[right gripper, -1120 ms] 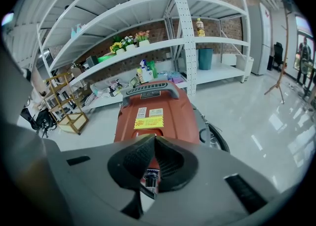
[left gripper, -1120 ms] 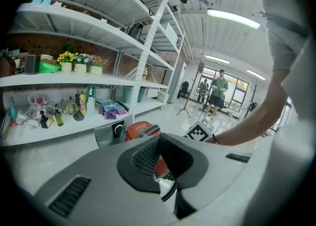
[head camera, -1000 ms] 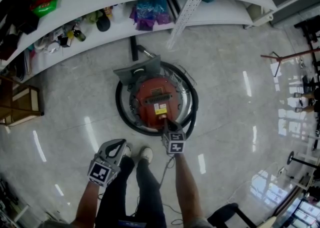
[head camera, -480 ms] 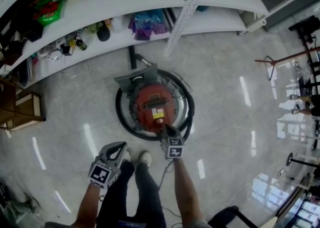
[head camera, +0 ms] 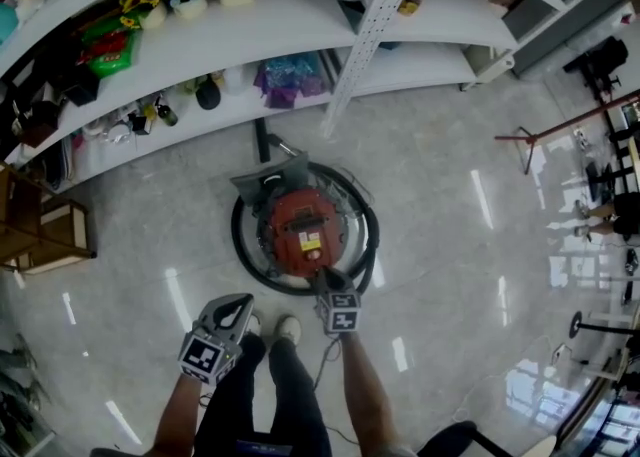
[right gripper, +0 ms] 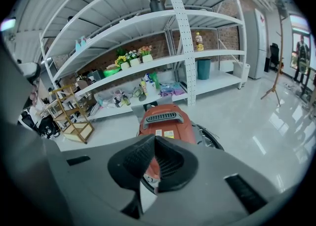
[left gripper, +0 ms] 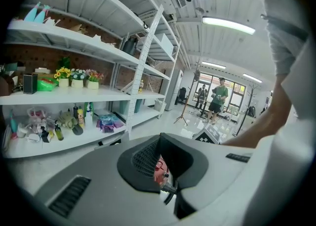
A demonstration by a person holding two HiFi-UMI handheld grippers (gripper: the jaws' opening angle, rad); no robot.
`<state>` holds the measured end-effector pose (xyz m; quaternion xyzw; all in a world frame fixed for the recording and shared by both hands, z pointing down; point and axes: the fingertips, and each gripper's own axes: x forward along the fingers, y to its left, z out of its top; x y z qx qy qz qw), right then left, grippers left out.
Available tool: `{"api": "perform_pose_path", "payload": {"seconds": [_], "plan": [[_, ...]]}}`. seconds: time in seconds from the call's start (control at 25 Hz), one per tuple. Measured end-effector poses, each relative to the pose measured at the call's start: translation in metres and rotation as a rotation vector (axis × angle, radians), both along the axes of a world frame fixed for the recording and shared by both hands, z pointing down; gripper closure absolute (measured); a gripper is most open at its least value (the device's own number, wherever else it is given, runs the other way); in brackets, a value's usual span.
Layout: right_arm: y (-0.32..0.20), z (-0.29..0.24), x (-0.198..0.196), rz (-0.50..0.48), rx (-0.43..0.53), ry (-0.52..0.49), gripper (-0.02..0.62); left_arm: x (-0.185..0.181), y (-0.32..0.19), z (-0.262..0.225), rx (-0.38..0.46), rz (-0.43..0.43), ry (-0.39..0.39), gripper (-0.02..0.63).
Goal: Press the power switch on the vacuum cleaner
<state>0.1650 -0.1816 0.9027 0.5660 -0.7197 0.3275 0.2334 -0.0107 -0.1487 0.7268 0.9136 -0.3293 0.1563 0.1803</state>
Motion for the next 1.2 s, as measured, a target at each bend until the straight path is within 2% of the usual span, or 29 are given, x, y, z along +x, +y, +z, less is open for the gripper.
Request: {"api": "perform_pose_path", "payload": {"seconds": [0.84,1.2], "plan": [[0.035,-0.163,-0.026,0.010,0.127,-0.023,0.583,-0.003,0.014,-0.137,0.056,-0.012,0.026,0.598],[0.050,-0.236,-0.029,0.041,0.191,-0.020,0.583,-0.003,0.020,-0.186,0.120,0.053,0.025,0.598]]}}
